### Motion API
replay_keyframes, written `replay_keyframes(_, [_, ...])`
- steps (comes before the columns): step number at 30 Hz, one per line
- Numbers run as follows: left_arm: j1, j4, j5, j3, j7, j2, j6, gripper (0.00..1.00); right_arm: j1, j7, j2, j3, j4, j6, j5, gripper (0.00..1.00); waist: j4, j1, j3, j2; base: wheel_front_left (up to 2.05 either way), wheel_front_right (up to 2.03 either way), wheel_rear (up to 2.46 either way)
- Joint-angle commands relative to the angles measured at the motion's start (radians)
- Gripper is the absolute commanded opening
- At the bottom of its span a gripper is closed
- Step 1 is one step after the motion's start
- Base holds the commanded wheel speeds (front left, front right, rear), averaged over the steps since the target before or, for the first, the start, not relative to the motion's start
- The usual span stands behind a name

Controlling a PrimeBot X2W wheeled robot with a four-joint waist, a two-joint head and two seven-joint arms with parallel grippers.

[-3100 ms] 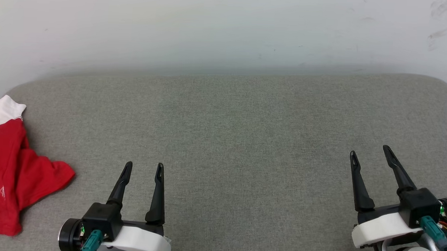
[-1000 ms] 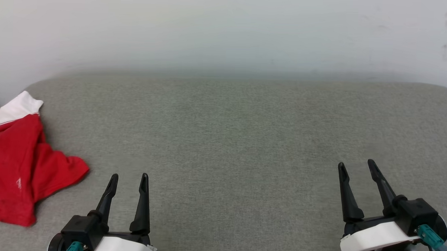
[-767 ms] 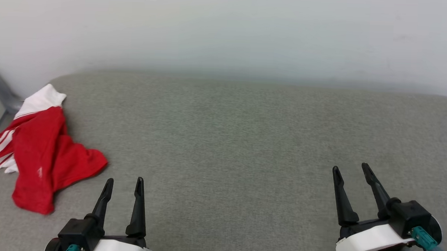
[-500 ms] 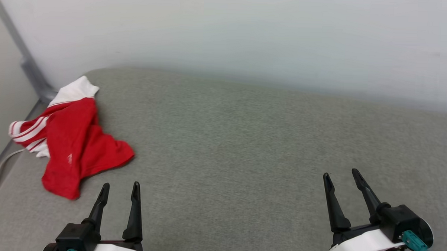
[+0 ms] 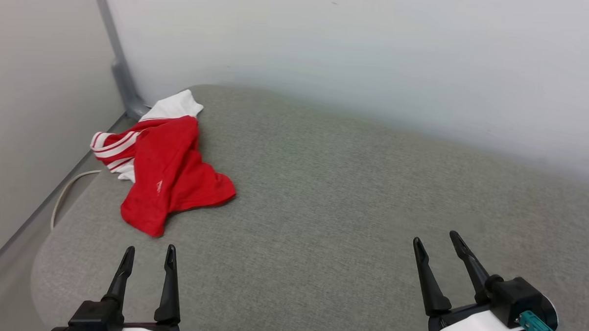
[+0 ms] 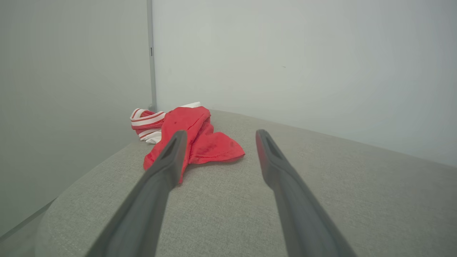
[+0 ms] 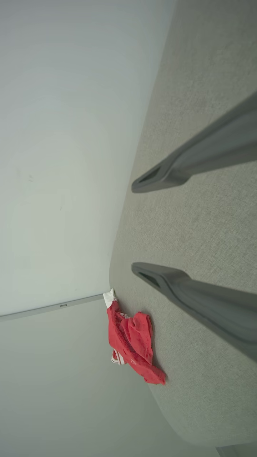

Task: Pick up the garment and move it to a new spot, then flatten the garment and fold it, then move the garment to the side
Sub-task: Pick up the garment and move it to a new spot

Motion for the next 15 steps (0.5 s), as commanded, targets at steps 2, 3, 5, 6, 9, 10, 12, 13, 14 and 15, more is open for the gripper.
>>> replay_keyframes(2, [0.015,-0.005,0.004,-0.001,-0.003,-0.001,-0.002,1.00,0.014,-0.004,0.001,0.007,-0.001,-0.001,-0.005,1.00,0.031,0.0000,-0.005,0.0000,0.00,0.00,0.00])
replay_keyframes(3, [0.015,-0.005,0.007,0.000,-0.003,-0.001,-0.004,1.00,0.014,-0.004,0.001,0.008,-0.001,-0.001,-0.006,1.00,0.037,0.0000,-0.004,0.0000,0.00,0.00,0.00])
replay_keyframes(5, [0.015,-0.005,0.008,0.004,-0.003,-0.001,-0.006,1.00,0.014,-0.004,0.001,0.009,0.000,-0.001,-0.006,1.00,0.041,0.0000,-0.004,0.0000,0.00,0.00,0.00])
replay_keyframes(6, [0.016,-0.004,0.009,0.006,-0.003,-0.001,-0.005,1.00,0.014,-0.004,0.001,0.011,0.000,-0.001,-0.006,1.00,0.045,0.0000,-0.004,0.0000,0.00,0.00,0.00])
replay_keyframes(9, [0.017,-0.006,0.008,0.008,-0.003,-0.001,0.001,1.00,0.013,-0.004,0.001,0.011,0.001,-0.001,-0.003,1.00,0.051,0.0000,-0.002,0.0000,0.00,0.00,0.00])
replay_keyframes(10, [0.016,-0.009,0.011,0.006,-0.003,-0.001,0.003,1.00,0.012,-0.004,0.001,0.012,0.001,-0.001,-0.001,1.00,0.052,0.0000,-0.001,0.0000,0.00,0.00,0.00])
replay_keyframes(12, [0.019,-0.011,-0.001,0.002,-0.003,-0.001,0.006,1.00,0.013,-0.004,0.001,0.013,0.001,-0.001,0.000,1.00,0.052,0.0000,0.000,0.0000,0.00,0.00,0.00])
replay_keyframes(13, [0.019,-0.011,-0.003,0.002,-0.003,-0.001,0.008,1.00,0.013,-0.004,0.001,0.014,0.001,-0.001,0.000,1.00,0.052,0.0000,0.000,0.0000,0.00,0.00,0.00])
replay_keyframes(14, [0.019,-0.012,-0.003,0.003,-0.003,-0.001,0.009,1.00,0.014,-0.004,0.001,0.015,0.002,-0.001,-0.001,1.00,0.051,0.0000,0.000,0.0000,0.00,0.00,0.00])
replay_keyframes(15, [0.019,-0.011,-0.005,0.004,-0.003,-0.001,0.009,1.00,0.015,-0.004,0.001,0.015,0.002,-0.001,-0.003,1.00,0.050,0.0000,0.000,0.0000,0.00,0.00,0.00])
